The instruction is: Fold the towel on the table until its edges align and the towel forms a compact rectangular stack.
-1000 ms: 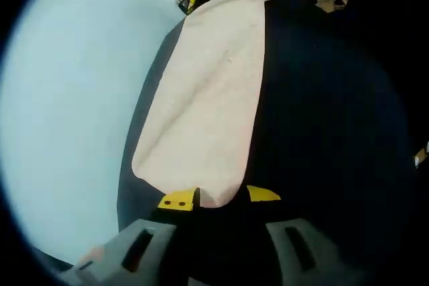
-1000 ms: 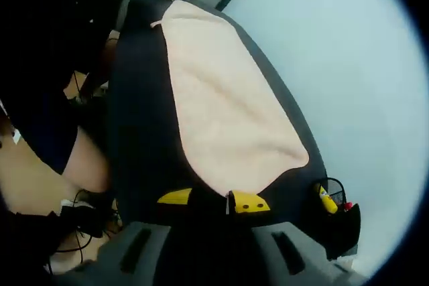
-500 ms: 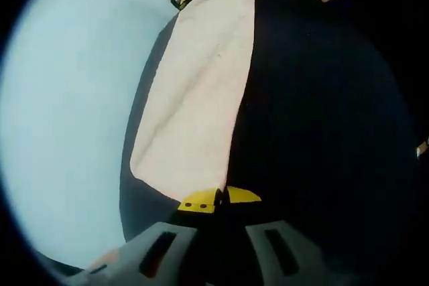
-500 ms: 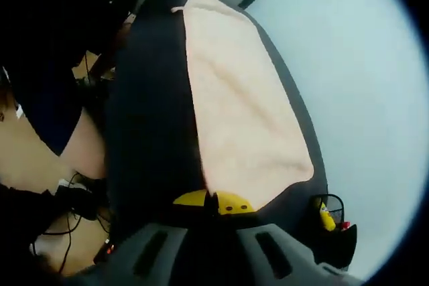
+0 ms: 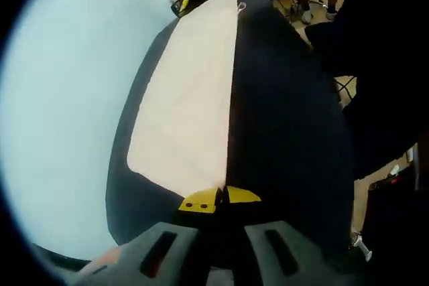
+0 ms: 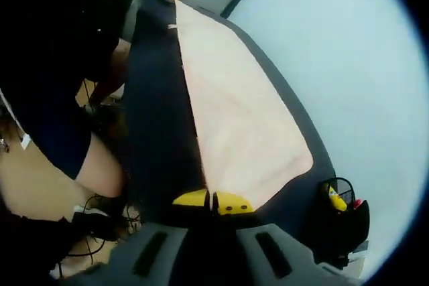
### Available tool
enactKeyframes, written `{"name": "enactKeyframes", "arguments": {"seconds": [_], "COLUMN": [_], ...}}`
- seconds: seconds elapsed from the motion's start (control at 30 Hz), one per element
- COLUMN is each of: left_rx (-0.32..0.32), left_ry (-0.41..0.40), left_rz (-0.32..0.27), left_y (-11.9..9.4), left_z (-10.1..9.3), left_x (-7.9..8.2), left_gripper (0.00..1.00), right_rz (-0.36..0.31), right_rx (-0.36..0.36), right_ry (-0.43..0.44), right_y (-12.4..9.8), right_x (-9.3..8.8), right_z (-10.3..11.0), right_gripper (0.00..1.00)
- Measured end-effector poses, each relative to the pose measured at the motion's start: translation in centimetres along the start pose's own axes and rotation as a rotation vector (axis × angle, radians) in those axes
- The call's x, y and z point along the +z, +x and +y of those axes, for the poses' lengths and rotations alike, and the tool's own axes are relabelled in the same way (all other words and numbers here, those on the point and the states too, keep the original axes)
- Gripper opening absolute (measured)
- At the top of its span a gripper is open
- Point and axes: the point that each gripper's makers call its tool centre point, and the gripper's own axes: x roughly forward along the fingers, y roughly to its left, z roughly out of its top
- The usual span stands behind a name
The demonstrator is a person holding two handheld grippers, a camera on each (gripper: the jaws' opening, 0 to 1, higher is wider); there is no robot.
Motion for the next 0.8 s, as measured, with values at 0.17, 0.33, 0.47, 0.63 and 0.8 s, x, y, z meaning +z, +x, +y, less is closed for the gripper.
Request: {"name": "enactKeyframes", "arguments": {"seconds": [0.17, 0.33, 0.47, 0.63, 0.8], "left_rx": [0.017, 0.05, 0.076, 0.071, 0.218], "left_ry": [0.016, 0.043, 0.01, -0.027, -0.026], "left_rz": [0.001, 0.012, 0.002, -0.041, -0.052], "left_y": [-2.1, -3.5, -4.4, -6.0, -5.6], "left_z": [-0.7, -0.9, 0.1, 1.3, 7.3], "left_x": [1.2, 2.1, 2.5, 3.6, 4.6], "left_gripper": [0.0, 0.0, 0.0, 0.0, 0.0], "right_rz": [-0.004, -0.031, -0.042, -0.055, -0.094], "right_rx": [0.024, -0.024, -0.035, -0.052, -0.139], "right_ry": [0.008, 0.003, 0.032, 0.044, 0.109], "right_y": [-1.7, -3.4, -3.4, -3.6, -2.8], "right_x": [0.2, 1.1, 0.7, 1.0, 2.6], "right_z": [1.5, 1.1, -0.2, -2.7, -7.5], "right_gripper": [0.01, 0.01, 0.01, 0.01, 0.01]}}
